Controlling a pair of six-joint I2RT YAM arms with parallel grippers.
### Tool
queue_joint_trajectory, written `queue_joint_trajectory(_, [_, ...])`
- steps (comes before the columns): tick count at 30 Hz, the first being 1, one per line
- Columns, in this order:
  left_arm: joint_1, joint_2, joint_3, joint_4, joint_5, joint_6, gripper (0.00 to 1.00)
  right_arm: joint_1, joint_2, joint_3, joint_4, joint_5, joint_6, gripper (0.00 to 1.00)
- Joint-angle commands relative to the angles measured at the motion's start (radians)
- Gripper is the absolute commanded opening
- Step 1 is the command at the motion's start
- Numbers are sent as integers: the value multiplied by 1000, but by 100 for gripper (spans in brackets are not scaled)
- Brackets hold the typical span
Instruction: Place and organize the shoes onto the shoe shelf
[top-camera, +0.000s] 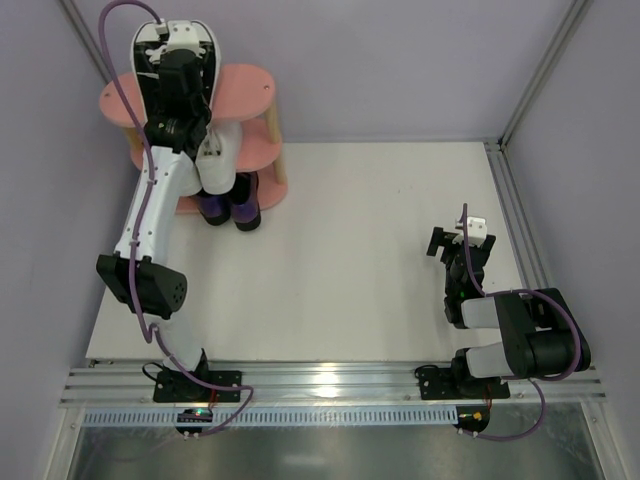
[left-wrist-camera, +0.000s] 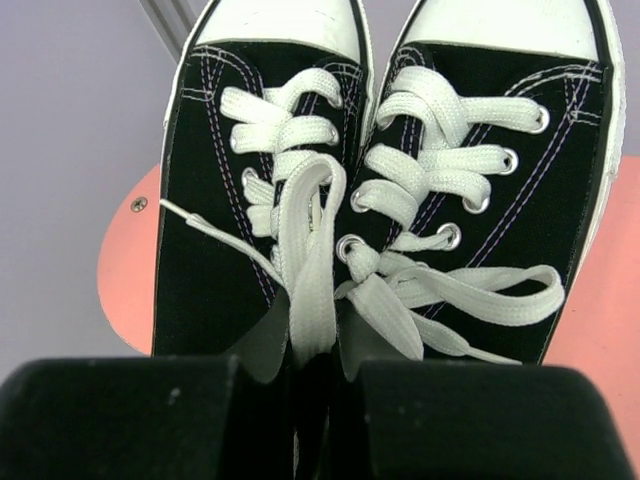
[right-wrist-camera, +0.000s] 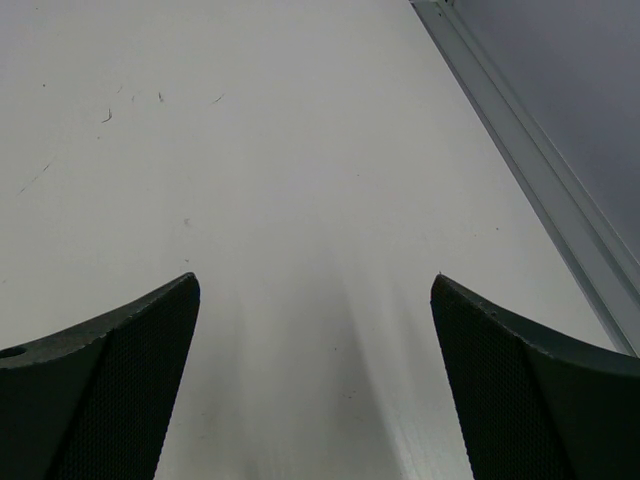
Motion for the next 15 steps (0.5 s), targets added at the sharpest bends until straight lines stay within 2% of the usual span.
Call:
queue_joint_trajectory(1, [-5,-84,21,116,29,-51,4,-2,-12,13,77,-8,20,97])
queue_joint_trajectory(4, [-7,-73,34,114,17,-55,24,-2,-12,13,77,-9,22,97])
queue_joint_trajectory(6, [-5,-63,51,110,14,-51,32,-2,-14,13,77,-8,20,97])
queue_joint_trajectory(7, [-7,-54,71,110,13,-49,50,-4,-14,13,77,-8,20,97])
queue_joint_trajectory(9, [-7,-44,94,122,-4,-46,64,-4,-14,13,77,-8,20,97])
queue_joint_trajectory(10, [-7,-43,111,132,-12,-44,80,-4,-12,13,77,-8,20,97])
queue_joint_trajectory(12, [-7,-43,137,157,-35,-37,99,-2,-14,13,77,-8,20,97])
queue_joint_trajectory(15, [-8,-78,182,160,-33,-67,99,-4,-14,13,77,-8,20,97])
